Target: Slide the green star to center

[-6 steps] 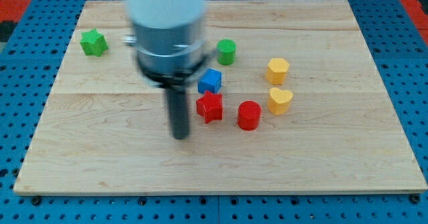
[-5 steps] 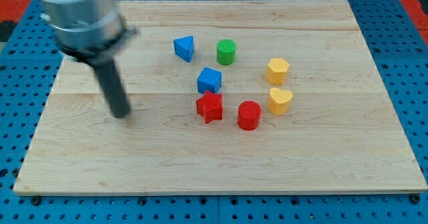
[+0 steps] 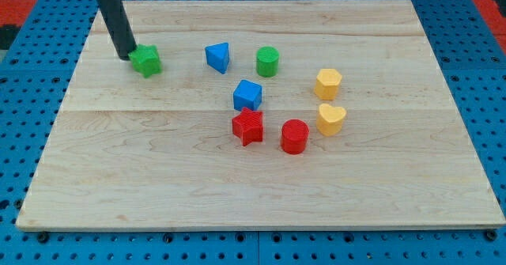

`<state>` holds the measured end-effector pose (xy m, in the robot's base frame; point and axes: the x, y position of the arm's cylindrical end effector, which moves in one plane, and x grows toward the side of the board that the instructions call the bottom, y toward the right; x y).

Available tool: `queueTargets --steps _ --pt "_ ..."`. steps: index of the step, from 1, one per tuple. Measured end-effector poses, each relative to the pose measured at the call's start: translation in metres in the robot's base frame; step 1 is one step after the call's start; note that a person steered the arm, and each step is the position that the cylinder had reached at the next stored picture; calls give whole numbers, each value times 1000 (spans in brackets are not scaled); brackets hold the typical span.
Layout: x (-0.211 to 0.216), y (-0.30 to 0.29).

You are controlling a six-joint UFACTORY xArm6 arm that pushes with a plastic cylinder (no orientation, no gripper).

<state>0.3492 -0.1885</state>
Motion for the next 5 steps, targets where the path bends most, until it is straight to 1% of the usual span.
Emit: queueTargets --steps 1,2,3,4,5 --pt "37 25" --pt "51 43" --pt "2 -4" --pt "-5 39" --pt "31 80"
